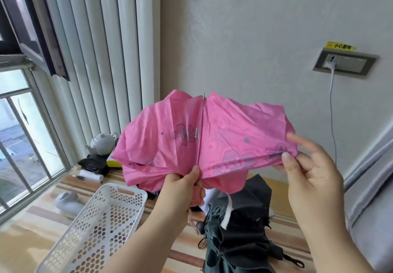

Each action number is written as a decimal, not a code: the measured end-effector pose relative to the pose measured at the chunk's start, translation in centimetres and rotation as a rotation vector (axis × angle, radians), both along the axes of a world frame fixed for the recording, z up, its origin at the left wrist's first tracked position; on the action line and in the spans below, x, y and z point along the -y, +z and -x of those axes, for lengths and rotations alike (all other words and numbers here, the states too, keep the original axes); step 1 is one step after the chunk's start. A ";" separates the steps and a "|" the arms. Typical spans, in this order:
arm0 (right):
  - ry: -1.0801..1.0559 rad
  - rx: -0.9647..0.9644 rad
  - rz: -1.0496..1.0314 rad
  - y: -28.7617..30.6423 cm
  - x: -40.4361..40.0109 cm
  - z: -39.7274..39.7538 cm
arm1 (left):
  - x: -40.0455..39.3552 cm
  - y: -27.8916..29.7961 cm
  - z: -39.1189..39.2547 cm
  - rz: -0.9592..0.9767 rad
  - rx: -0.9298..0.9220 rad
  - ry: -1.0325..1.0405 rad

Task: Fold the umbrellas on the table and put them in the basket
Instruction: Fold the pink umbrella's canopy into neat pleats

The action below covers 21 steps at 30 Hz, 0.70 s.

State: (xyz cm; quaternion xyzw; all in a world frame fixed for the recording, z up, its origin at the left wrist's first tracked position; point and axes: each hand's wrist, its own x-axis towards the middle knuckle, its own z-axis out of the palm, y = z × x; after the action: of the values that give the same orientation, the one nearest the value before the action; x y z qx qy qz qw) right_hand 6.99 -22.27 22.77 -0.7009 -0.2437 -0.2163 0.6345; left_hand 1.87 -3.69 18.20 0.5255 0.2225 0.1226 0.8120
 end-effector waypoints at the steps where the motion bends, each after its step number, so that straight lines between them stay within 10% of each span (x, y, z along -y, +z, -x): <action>1: 0.131 -0.162 -0.199 -0.3 -0.5 0.1 | 0.2 0.1 -0.1 -0.030 0.000 0.008; 7: 0.564 -0.780 -0.599 -1.7 -3.2 0.8 | 0.9 -0.4 -0.9 -0.065 -0.002 0.041; 21: 0.296 -0.654 -0.375 -1.0 -5.9 1.2 | 1.1 -1.5 -0.7 -0.013 -0.019 0.084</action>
State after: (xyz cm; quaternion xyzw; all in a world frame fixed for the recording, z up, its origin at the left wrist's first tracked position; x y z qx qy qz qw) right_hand 5.80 -16.38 21.76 -0.5623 -0.0839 0.0711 0.8196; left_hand 2.53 -4.76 16.67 0.5222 0.2512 0.1531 0.8005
